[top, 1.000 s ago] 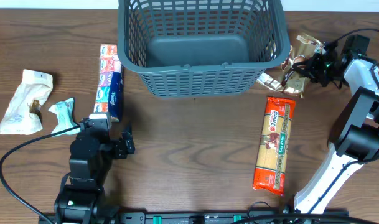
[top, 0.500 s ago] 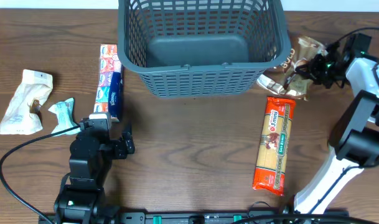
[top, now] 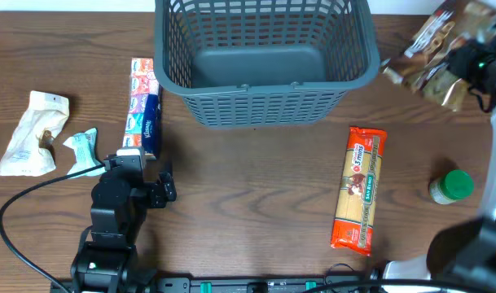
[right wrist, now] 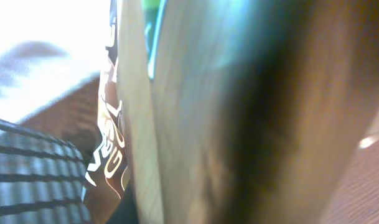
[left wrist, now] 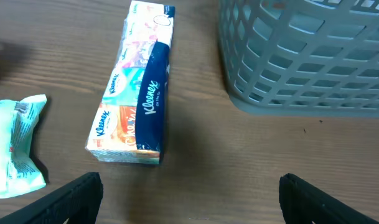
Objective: Pack container
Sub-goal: 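Lift the gold pouch with the right gripper toward the basket, then lower the pouch into the basket and open the right gripper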
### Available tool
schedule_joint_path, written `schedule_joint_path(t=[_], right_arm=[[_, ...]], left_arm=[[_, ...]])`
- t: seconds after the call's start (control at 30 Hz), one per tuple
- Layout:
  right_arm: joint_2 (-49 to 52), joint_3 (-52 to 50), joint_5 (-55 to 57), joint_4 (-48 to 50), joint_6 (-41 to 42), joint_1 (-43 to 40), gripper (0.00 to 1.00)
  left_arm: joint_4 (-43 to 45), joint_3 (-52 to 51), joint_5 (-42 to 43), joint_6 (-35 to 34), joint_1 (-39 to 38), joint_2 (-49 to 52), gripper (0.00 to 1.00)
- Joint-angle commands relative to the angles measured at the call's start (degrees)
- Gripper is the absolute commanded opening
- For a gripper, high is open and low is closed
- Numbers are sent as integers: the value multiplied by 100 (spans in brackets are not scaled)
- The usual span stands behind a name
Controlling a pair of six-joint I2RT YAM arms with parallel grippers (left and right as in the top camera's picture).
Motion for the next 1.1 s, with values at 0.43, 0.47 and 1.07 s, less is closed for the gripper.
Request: schedule_joint_path(t=[0.43, 0.47, 1.07], right_arm=[[-2135, 166, 1060, 1558, -179, 2376, 1], [-2083, 166, 922, 1552, -247, 2538, 1], [442, 195, -1051, 1163, -590, 3696, 1]], left_arm=[[-15, 192, -61, 24, -17, 24, 90], [-17, 192, -61, 24, -17, 24, 90], [-363, 192, -55, 24, -17, 24, 90]])
